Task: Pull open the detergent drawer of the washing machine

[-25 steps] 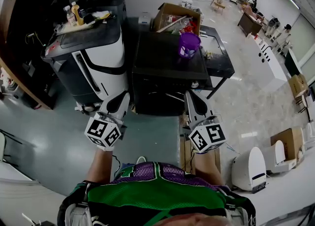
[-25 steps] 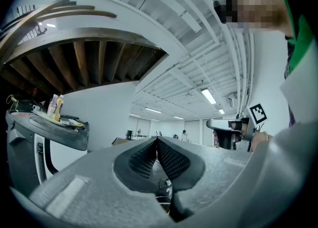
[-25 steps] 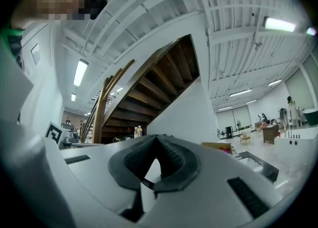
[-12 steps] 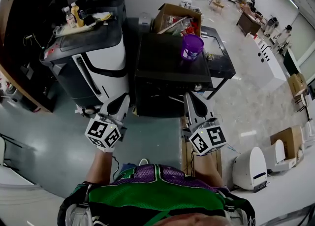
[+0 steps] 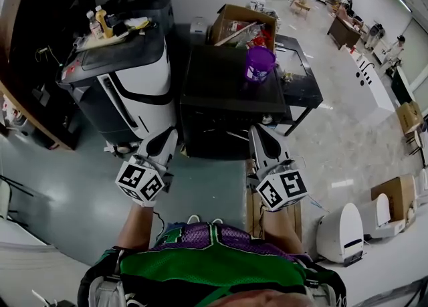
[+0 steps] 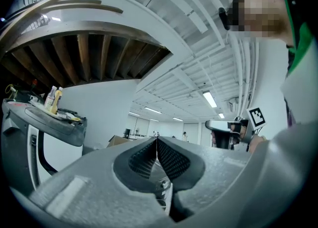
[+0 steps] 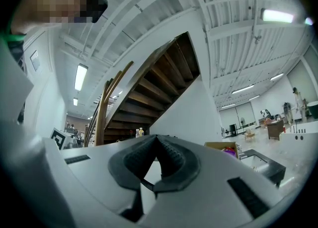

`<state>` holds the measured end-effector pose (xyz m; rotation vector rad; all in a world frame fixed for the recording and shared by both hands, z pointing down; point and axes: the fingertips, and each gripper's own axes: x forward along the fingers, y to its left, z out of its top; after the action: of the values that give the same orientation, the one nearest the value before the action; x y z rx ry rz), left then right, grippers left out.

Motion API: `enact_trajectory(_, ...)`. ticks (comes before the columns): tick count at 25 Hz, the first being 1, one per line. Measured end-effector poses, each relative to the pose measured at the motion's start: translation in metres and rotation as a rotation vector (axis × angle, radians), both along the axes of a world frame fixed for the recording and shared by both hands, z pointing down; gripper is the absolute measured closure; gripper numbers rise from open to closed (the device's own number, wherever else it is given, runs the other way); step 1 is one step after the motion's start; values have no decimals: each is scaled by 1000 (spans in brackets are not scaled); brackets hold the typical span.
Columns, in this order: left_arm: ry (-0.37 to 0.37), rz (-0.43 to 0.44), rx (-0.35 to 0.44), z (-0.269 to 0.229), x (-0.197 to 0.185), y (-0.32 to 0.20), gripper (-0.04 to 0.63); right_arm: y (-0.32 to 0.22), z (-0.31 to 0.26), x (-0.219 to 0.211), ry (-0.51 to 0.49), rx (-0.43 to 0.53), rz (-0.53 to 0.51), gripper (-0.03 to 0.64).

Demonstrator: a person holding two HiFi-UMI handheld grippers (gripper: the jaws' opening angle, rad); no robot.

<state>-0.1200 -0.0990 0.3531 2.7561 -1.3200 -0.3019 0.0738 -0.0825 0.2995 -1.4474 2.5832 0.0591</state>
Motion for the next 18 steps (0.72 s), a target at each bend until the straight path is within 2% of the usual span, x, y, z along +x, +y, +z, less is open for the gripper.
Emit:
enact_trajectory(7, -28, 19, 27, -7, 43, 9, 577, 10, 4, 31, -9, 10, -33, 615)
enact_trajectory(13, -26, 49, 17, -7, 57, 2, 570, -2, 4, 40, -16, 10, -41, 615)
enact_trajectory(14, -23, 58, 21, -8, 59, -2, 551, -5, 4, 40, -12, 18, -43, 615)
enact_trajectory(18, -34, 114, 42, -9, 68, -19, 388, -21, 3, 40, -6, 11, -27, 615)
